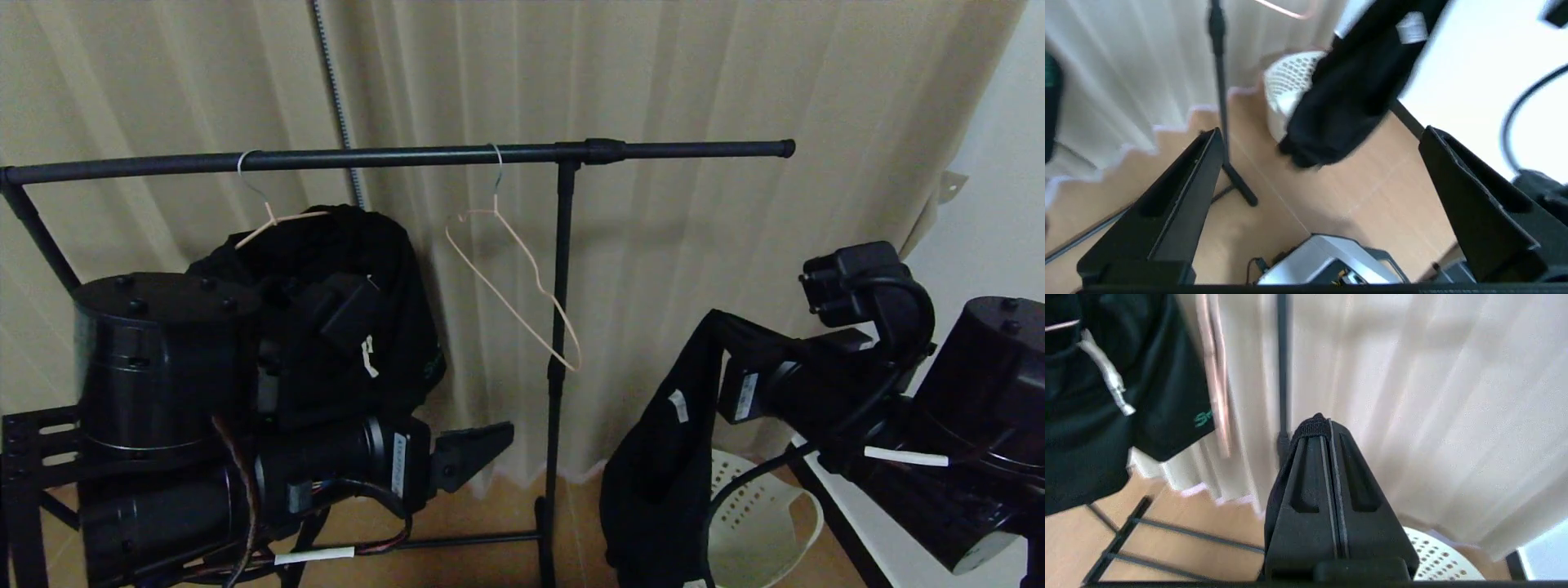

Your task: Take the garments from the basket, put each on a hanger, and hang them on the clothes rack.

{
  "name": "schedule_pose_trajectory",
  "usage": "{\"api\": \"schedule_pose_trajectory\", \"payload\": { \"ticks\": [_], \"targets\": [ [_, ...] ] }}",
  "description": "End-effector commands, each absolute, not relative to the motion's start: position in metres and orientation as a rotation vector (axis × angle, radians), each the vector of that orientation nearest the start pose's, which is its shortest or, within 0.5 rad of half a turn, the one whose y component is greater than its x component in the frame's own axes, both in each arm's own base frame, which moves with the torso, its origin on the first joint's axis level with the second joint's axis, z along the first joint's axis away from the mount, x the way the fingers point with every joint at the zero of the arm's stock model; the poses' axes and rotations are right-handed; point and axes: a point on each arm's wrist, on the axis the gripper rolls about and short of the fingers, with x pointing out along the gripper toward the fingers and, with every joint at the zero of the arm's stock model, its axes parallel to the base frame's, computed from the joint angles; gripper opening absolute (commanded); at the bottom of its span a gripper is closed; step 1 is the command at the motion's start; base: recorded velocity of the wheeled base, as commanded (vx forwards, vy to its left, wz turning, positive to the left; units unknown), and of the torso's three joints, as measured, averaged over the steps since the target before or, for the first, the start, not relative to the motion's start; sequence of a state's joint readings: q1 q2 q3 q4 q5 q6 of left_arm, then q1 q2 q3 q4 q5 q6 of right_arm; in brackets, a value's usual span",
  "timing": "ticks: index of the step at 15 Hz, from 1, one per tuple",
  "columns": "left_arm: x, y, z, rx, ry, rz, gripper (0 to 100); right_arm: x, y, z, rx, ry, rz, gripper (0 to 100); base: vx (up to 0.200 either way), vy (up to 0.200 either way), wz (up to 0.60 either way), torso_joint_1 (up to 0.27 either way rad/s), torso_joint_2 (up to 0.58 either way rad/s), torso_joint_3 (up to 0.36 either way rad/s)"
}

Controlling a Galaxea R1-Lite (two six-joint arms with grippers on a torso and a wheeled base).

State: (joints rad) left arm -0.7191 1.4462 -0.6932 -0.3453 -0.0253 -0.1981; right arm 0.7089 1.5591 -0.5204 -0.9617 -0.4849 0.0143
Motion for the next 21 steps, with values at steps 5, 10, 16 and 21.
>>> {"api": "schedule_pose_trajectory", "payload": {
  "ticks": [5, 10, 16, 21],
  "targets": [
    [0.176, -0.153, 0.195, -0.043, 0.446, -0.645, 100, 0.18, 0.127, 0.183, -0.021, 0.053, 0.176, 0, 0.04, 0.0, 0.0, 0.0, 0.0, 0.0],
    [0.178, -0.153, 0.195, -0.047, 0.435, -0.639, 100, 0.181, 0.128, 0.182, -0.025, 0.058, 0.178, 0, 0.2, 0.0, 0.0, 0.001, 0.0, 0.004],
    [0.18, -0.157, 0.185, -0.051, 0.399, -0.654, 100, 0.181, 0.129, 0.182, -0.025, 0.058, 0.178, 0, 0.0, -0.067, 0.0, -0.003, 0.0, 0.001],
    [0.189, -0.164, 0.186, -0.056, 0.389, -0.653, 100, 0.182, 0.129, 0.182, -0.024, 0.058, 0.179, 0, 0.0, -0.04, 0.0, 0.0, 0.0, 0.001]
  ]
}}
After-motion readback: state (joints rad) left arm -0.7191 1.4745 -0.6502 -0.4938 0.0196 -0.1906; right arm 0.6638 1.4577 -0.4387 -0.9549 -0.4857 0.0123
